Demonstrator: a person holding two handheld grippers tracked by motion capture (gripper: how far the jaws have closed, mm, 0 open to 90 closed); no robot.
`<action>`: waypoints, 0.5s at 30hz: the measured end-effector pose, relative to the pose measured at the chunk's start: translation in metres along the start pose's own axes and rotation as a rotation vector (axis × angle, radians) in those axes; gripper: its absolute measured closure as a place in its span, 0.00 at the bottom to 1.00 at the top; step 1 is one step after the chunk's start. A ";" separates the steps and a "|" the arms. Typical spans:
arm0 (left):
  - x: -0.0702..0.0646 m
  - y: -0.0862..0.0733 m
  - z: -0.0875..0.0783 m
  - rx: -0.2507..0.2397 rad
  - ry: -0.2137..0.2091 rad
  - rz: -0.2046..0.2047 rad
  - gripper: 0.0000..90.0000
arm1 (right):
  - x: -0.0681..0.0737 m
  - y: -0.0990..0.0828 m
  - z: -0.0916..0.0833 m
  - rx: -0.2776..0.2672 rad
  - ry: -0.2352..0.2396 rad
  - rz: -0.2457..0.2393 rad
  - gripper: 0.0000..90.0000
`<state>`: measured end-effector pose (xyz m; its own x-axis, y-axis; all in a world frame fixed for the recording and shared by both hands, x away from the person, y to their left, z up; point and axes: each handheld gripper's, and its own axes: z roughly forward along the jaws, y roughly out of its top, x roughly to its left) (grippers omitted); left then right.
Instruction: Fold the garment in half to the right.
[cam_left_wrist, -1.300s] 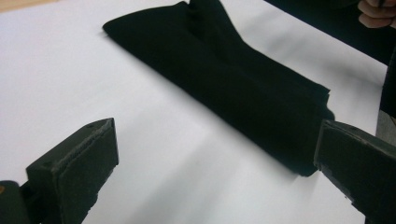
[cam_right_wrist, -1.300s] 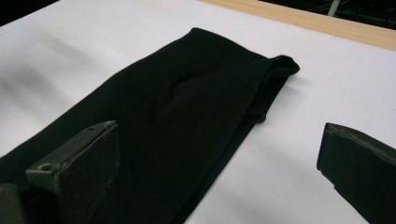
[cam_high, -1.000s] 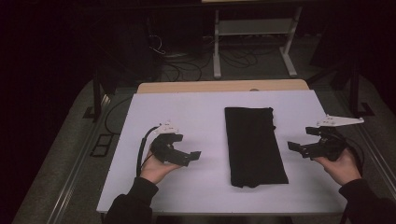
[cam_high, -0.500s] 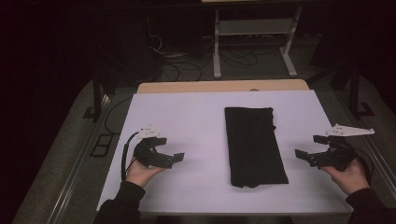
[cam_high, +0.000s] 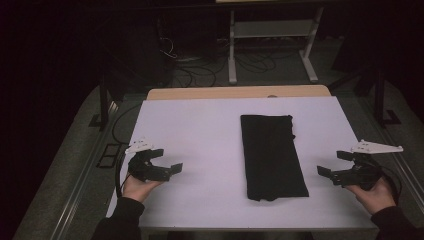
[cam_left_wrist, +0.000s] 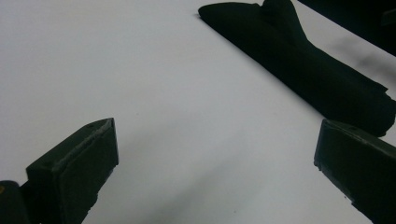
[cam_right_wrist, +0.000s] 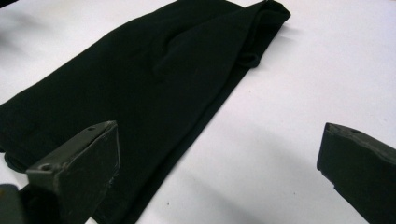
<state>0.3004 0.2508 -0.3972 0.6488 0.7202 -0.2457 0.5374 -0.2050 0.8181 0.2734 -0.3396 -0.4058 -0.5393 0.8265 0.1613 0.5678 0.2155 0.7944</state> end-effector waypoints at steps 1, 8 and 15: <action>0.002 -0.001 -0.002 -0.005 0.002 0.000 0.00 | 0.000 -0.001 0.000 -0.002 0.001 0.000 0.00; 0.013 -0.010 -0.012 -0.033 0.036 -0.022 0.00 | 0.002 -0.007 -0.001 -0.006 0.000 -0.002 0.00; 0.025 -0.020 -0.022 -0.064 0.067 -0.034 0.00 | 0.003 -0.015 0.000 -0.007 -0.002 -0.022 0.00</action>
<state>0.2941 0.2872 -0.4083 0.5919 0.7694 -0.2399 0.5217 -0.1389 0.8417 0.2631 -0.3403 -0.4167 -0.5508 0.8224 0.1426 0.5511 0.2301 0.8021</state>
